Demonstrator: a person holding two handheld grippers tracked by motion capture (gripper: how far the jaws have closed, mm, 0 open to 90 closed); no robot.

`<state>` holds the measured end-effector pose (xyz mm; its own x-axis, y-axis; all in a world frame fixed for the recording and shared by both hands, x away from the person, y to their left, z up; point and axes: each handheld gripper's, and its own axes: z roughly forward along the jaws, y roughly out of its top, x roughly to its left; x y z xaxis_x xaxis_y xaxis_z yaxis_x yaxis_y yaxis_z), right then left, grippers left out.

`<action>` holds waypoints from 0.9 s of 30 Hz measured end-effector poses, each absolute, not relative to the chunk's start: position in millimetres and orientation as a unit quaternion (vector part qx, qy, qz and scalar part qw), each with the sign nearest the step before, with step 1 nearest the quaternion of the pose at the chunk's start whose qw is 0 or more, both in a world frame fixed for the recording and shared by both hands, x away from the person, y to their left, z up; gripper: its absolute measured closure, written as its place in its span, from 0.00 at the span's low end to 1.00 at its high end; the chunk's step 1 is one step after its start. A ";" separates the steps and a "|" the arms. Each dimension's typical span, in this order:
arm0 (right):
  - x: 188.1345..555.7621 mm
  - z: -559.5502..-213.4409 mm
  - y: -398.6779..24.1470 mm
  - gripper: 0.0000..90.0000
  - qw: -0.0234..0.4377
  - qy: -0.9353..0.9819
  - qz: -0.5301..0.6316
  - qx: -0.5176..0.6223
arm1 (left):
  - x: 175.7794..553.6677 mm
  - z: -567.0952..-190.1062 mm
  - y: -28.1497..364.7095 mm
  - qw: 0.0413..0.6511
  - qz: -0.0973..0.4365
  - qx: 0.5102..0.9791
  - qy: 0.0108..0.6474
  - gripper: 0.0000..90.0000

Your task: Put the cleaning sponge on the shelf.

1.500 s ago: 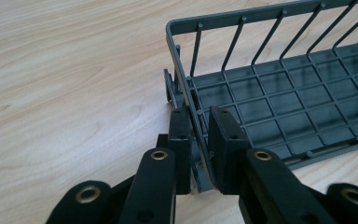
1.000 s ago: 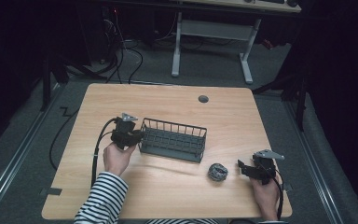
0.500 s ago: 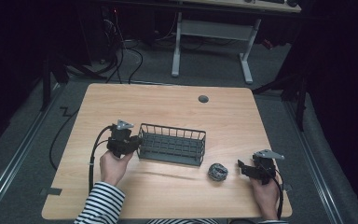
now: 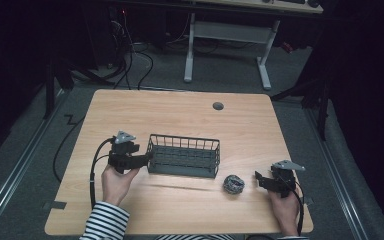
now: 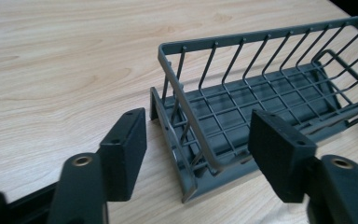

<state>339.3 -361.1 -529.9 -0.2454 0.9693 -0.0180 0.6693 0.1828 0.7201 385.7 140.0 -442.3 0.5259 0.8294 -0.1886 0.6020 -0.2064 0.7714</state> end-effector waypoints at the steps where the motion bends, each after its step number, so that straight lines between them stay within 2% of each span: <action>1: 339.3 -529.9 -361.1 0.32 0.247 0.728 0.304 0.562 | 385.7 -442.3 140.0 0.422 0.135 0.765 0.468 0.39; 6: 339.2 -529.9 -361.1 0.32 0.247 0.728 0.304 0.562 | 364.6 -450.1 163.8 0.441 0.139 0.746 0.479 0.37; 12: 339.3 -529.9 -361.1 0.32 0.247 0.728 0.304 0.562 | 349.9 -469.0 188.9 0.431 0.149 0.734 0.503 0.37; 27: 339.2 -529.8 -361.2 0.32 0.246 0.728 0.304 0.563 | 347.2 -518.5 215.7 0.394 0.178 0.716 0.548 0.35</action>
<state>339.2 -361.2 -529.8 -0.2462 0.9691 -0.0157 0.6700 0.1819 0.7197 347.2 215.7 -518.5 0.3354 0.9251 -0.1779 0.6450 -0.0879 0.7591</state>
